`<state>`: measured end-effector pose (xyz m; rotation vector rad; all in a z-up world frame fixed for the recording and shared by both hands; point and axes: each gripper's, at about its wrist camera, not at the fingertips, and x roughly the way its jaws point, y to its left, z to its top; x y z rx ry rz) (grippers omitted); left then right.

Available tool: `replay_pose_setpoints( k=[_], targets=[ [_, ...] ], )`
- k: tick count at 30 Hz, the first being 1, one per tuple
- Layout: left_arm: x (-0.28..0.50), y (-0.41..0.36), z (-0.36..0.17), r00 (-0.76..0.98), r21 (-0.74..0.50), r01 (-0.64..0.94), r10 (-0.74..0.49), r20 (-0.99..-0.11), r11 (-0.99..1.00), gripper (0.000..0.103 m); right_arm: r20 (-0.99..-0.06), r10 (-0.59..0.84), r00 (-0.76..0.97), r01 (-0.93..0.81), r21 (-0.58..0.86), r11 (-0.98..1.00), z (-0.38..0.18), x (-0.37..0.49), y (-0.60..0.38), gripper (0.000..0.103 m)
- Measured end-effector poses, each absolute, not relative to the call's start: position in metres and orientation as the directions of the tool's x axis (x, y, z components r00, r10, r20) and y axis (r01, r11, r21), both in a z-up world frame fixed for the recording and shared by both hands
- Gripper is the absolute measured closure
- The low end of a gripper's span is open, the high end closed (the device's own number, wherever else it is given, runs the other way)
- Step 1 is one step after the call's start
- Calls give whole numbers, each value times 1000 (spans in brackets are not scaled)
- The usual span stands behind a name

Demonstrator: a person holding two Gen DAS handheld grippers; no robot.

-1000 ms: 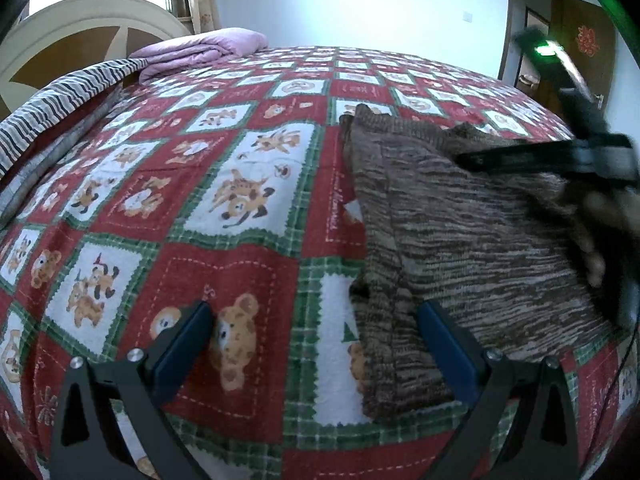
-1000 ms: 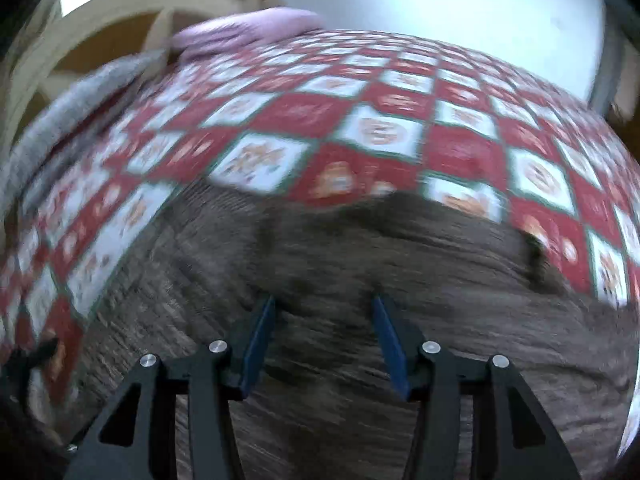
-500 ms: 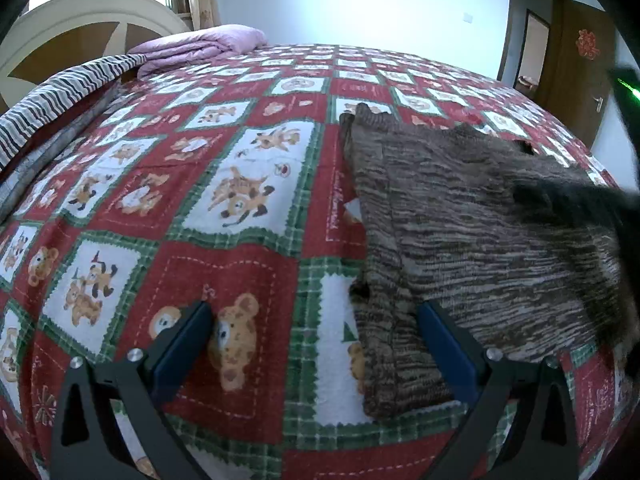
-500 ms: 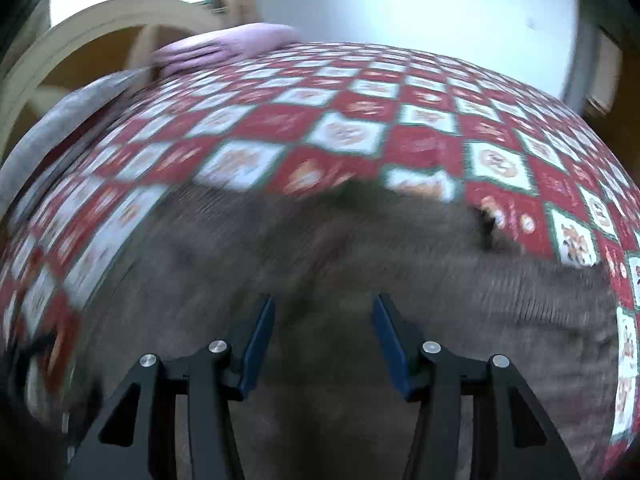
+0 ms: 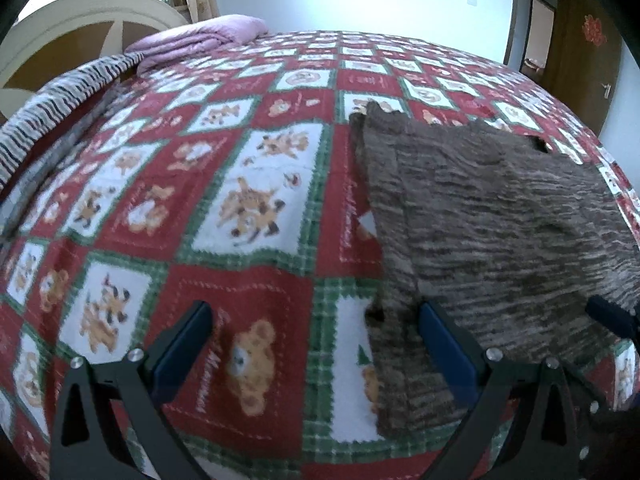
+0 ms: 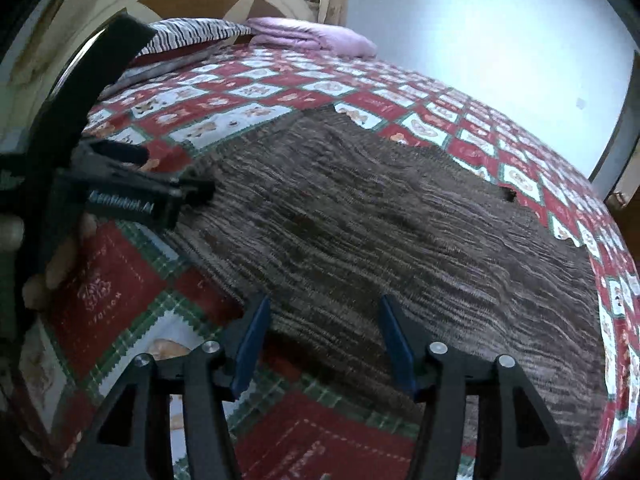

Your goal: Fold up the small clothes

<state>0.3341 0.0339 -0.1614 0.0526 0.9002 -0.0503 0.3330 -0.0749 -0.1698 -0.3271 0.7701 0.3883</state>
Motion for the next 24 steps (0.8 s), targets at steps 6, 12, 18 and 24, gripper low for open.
replay_pose_setpoints(
  k=[6, 12, 18, 24],
  targets=[
    [345, 24, -151, 656, 122, 117, 15, -754, 986, 0, -695, 194, 692, -449, -205, 870, -170, 320, -62, 45],
    [361, 31, -136, 691, 135, 96, 32, -722, 986, 0, -661, 165, 732, -491, -343, 801, -175, 301, -34, 45],
    [389, 41, -137, 671, 23, 95, -47, -740, 995, 0, -629, 166, 759, -512, -420, 749, -172, 297, -10, 45],
    [414, 45, -140, 641, -156, 126, -201, -741, 980, 0, -604, 150, 783, -514, -491, 703, -176, 298, 19, 45]
  ],
)
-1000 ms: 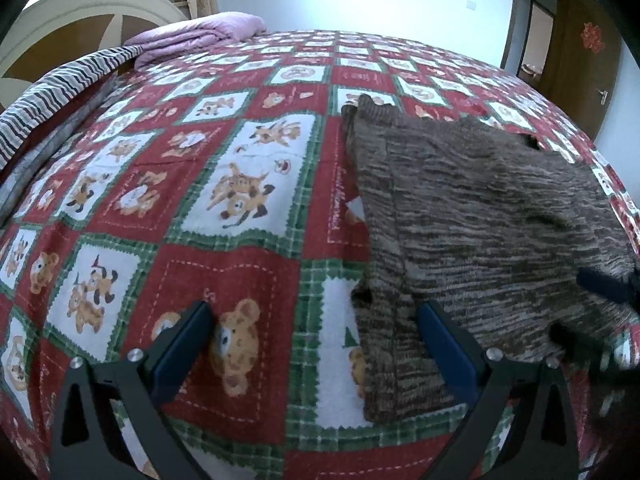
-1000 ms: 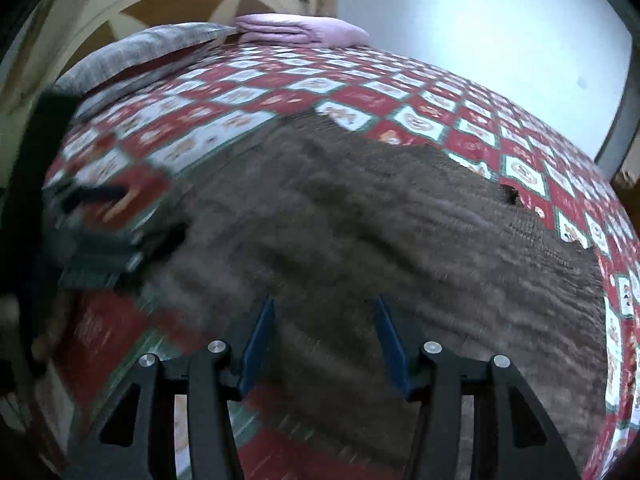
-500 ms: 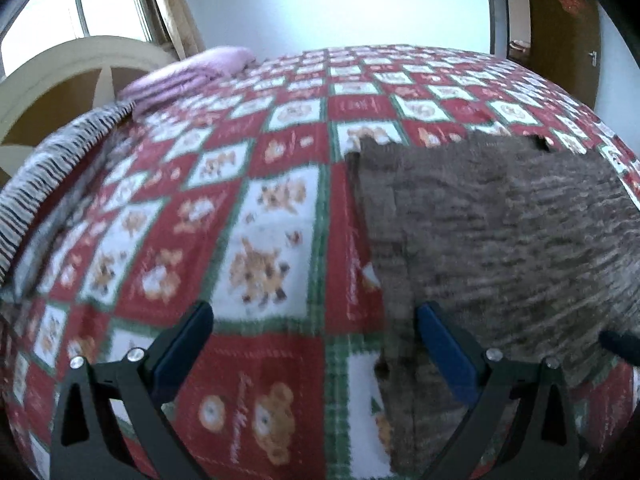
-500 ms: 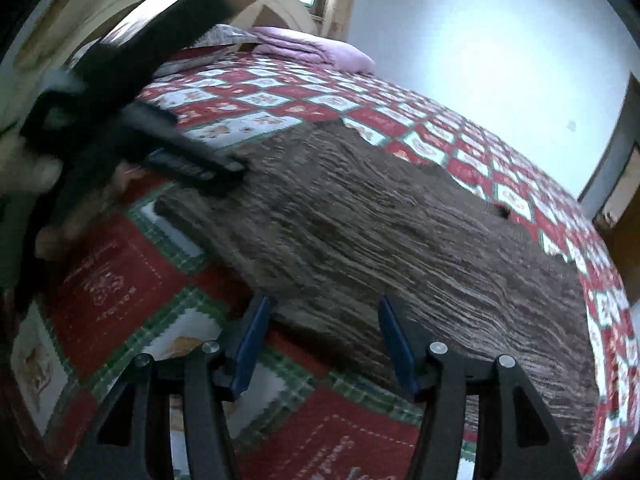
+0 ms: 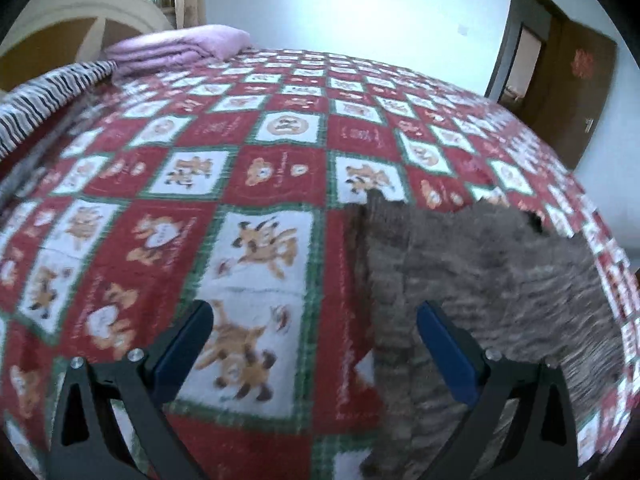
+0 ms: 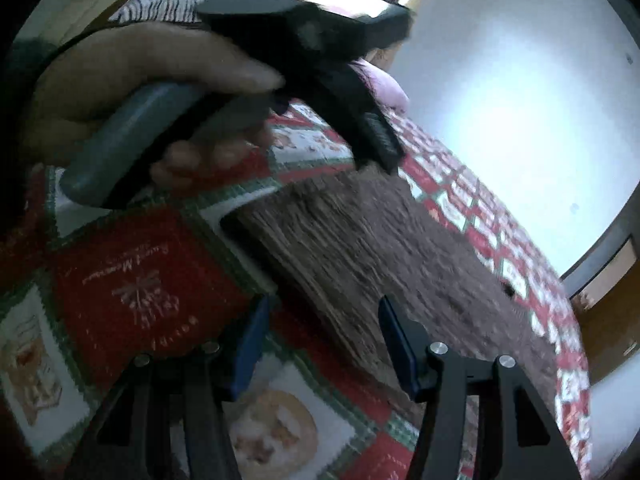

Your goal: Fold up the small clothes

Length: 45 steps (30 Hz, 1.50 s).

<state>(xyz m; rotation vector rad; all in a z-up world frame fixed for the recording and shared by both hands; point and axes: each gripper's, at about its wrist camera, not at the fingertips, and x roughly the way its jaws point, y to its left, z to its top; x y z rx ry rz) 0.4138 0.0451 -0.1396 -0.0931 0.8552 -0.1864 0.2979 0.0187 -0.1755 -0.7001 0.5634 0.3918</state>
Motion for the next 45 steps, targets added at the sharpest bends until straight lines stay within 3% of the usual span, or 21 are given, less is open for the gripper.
replay_pose_setpoints(
  k=[12, 15, 16, 18, 19, 20, 21, 24, 32, 45],
  targets=[
    [464, 23, -159, 543, -250, 196, -317, -778, 948, 8, -576, 110, 810, -492, -567, 661, -183, 315, 54, 45],
    [475, 22, -159, 523, -253, 212, -328, -786, 944, 17, -577, 119, 808, -498, -561, 661, -182, 320, 56, 46],
    [478, 23, -159, 516, -261, 217, -337, -787, 941, 22, -582, 123, 804, -504, -556, 661, -182, 322, 57, 46],
    [482, 27, -160, 513, -281, 227, -359, -779, 933, 47, -600, 137, 788, -523, -535, 664, -181, 325, 57, 50],
    [483, 27, -160, 507, -279, 227, -358, -784, 933, 69, -619, 154, 770, -545, -512, 664, -181, 326, 57, 58],
    [484, 28, -160, 492, -306, 235, -385, -781, 922, 88, -642, 180, 745, -576, -484, 659, -181, 327, 56, 81],
    [483, 28, -158, 482, -329, 239, -406, -777, 913, 93, -644, 184, 742, -583, -485, 652, -182, 325, 56, 92],
    [475, 28, -146, 503, -332, 235, -407, -763, 914, 95, -637, 218, 740, -591, -458, 664, -175, 313, 49, 97],
    [459, 20, -98, 544, -397, 244, -464, -699, 885, 96, -598, 306, 741, -552, -283, 784, -132, 300, -12, 98],
    [432, -63, -39, 569, -350, 380, -514, -642, 856, 96, -555, 324, 766, -400, -16, 917, -101, 297, -119, 99]
  ],
)
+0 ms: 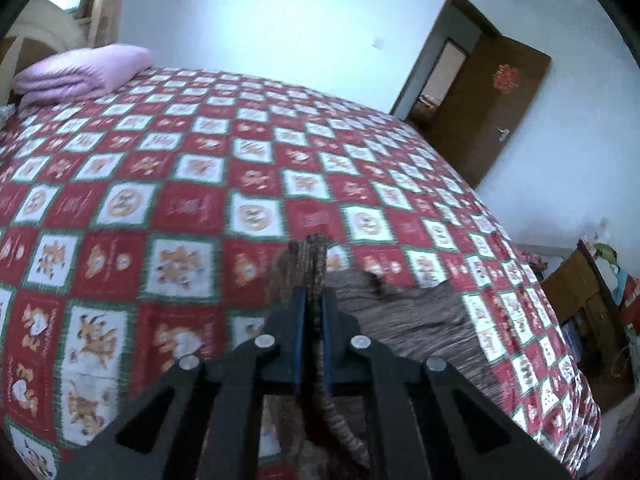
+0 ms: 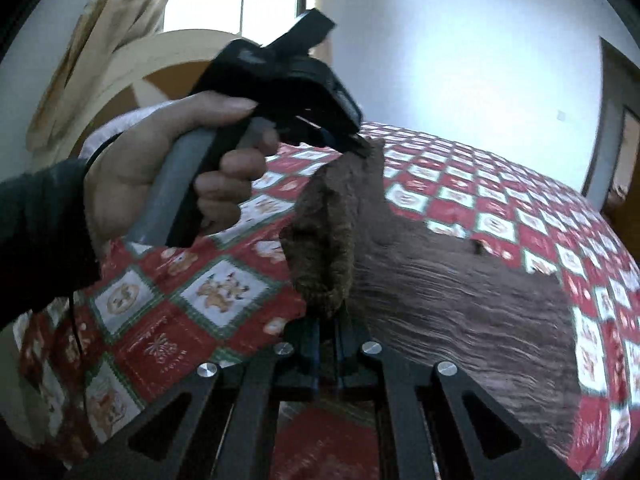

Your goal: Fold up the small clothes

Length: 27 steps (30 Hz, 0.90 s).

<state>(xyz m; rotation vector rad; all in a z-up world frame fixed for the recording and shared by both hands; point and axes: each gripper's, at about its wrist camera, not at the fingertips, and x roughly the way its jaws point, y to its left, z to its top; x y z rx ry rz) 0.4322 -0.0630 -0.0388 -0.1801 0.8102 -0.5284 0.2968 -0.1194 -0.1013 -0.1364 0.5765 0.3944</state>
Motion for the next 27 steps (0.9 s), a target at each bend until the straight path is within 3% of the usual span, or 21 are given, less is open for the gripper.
replay_pose_setpoints(
  k=[15, 27],
  targets=[
    [422, -173, -24, 513, -329, 498, -579, -633, 802, 96, -558, 345, 754, -242, 253, 937, -97, 283, -237, 99],
    [412, -258, -43, 451, -278, 581, -587, -673, 765, 96, -607, 340, 718, -132, 360, 924, -121, 269, -302, 99]
  ],
)
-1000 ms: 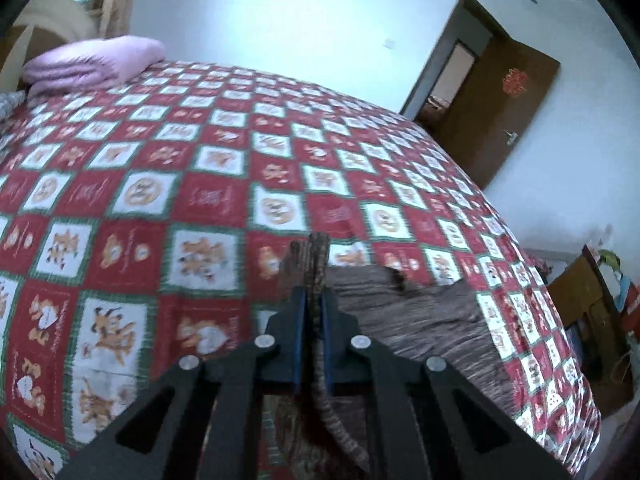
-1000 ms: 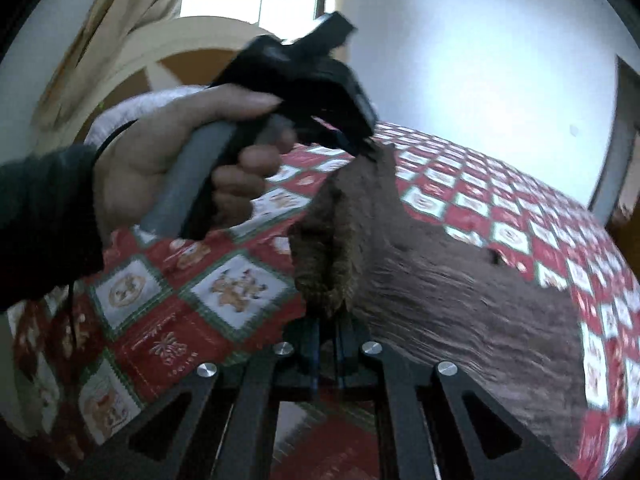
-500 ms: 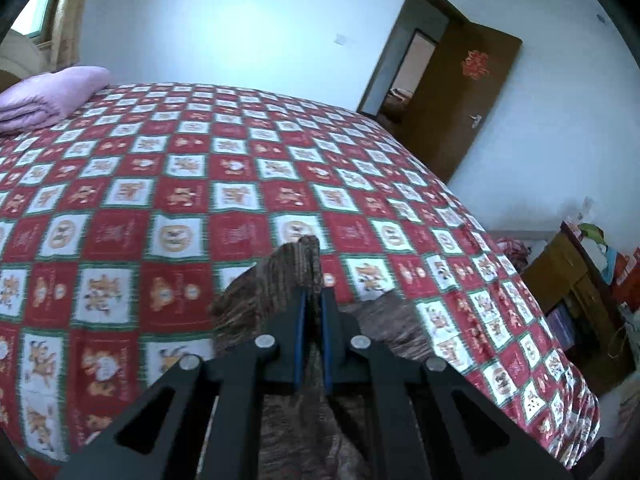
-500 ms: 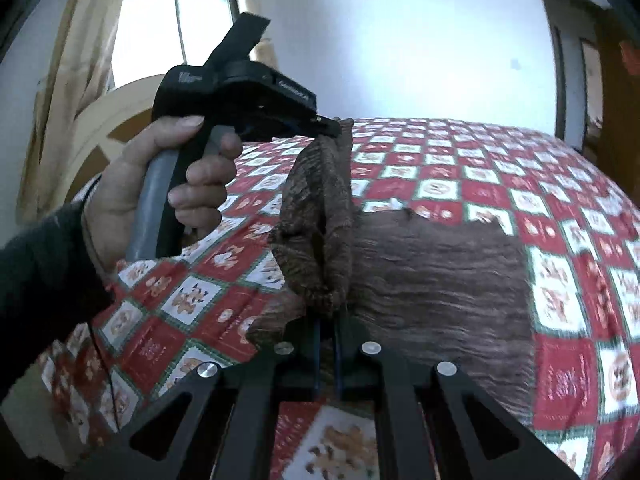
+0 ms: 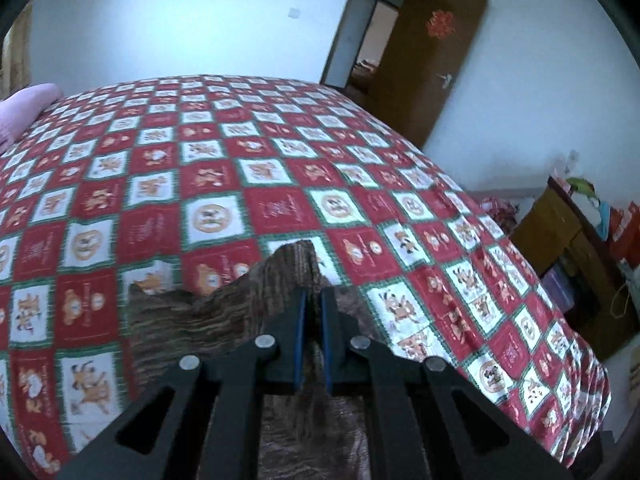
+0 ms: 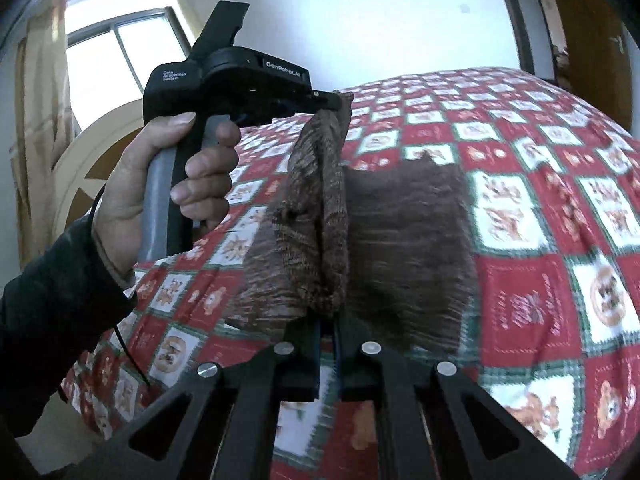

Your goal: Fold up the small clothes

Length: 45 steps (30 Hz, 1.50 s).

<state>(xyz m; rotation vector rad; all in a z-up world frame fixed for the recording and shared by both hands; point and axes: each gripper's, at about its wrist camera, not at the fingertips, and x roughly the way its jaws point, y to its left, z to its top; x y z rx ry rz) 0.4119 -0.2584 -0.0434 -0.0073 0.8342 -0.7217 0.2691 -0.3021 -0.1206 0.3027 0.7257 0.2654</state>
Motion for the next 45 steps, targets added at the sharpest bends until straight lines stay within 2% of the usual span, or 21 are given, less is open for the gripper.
replay_pose_setpoints(
  k=[14, 19, 21, 22, 23, 24, 25, 27, 28, 29, 30, 31, 32, 34, 38, 42, 43, 44, 45],
  targets=[
    [401, -341, -95, 400, -178, 639, -521, -754, 749, 96, -666, 355, 656, 9, 478, 878, -165, 264, -355, 99],
    [390, -346, -95, 402, -148, 649, -501, -767, 746, 90, -673, 360, 646, 37, 498, 866, -174, 264, -362, 99],
    [380, -335, -85, 419, -131, 669, -517, -746, 731, 79, -677, 359, 643, 45, 501, 865, -176, 262, -365, 99],
    [375, -330, -81, 432, -121, 673, -520, -737, 730, 64, -680, 356, 641, 47, 498, 866, -176, 262, -365, 99],
    [368, -317, -74, 456, -107, 673, -525, -719, 732, 40, -683, 352, 639, 49, 493, 868, -176, 261, -365, 99],
    [362, -306, -70, 478, -93, 671, -525, -704, 735, 31, -687, 354, 634, 45, 490, 870, -176, 262, -365, 99],
    [355, -292, -68, 508, -74, 667, -525, -683, 742, 23, -690, 364, 626, 34, 491, 870, -176, 261, -365, 99],
    [343, -259, -69, 560, -27, 648, -500, -661, 761, 18, -687, 351, 637, 29, 476, 879, -171, 257, -365, 97],
    [340, -247, -72, 580, 7, 634, -469, -666, 774, 12, -682, 343, 646, 23, 467, 884, -166, 254, -365, 95],
    [337, -230, -79, 607, 47, 608, -426, -671, 793, 8, -688, 314, 654, 29, 438, 899, -160, 252, -364, 82],
    [334, -217, -85, 624, 66, 589, -401, -671, 806, 8, -702, 238, 672, 55, 368, 928, -151, 248, -363, 55],
    [333, -208, -91, 629, 73, 577, -386, -675, 813, 8, -695, 189, 694, 72, 328, 942, -144, 246, -362, 44],
    [334, -196, -100, 625, 72, 562, -365, -690, 824, 8, -670, 166, 723, 73, 313, 947, -136, 244, -362, 40],
    [336, -185, -113, 614, 56, 536, -343, -711, 842, 8, -651, 162, 742, 52, 297, 953, -122, 253, -356, 40],
    [336, -177, -130, 558, -55, 518, -386, -735, 853, 8, -625, 189, 758, -49, 234, 971, -101, 289, -320, 40],
    [330, -185, -136, 557, -66, 523, -399, -728, 850, 8, -679, 181, 712, -114, 142, 983, -115, 344, -290, 45],
    [328, -184, -136, 562, -61, 523, -397, -726, 850, 8, -697, 162, 698, -107, 123, 987, -124, 356, -290, 47],
    [326, -182, -135, 565, -64, 523, -402, -721, 850, 7, -727, 150, 670, -87, 123, 989, -138, 370, -296, 55],
    [324, -180, -135, 563, -72, 524, -409, -718, 848, 7, -754, 156, 638, -66, 148, 987, -151, 376, -305, 57]
  ],
)
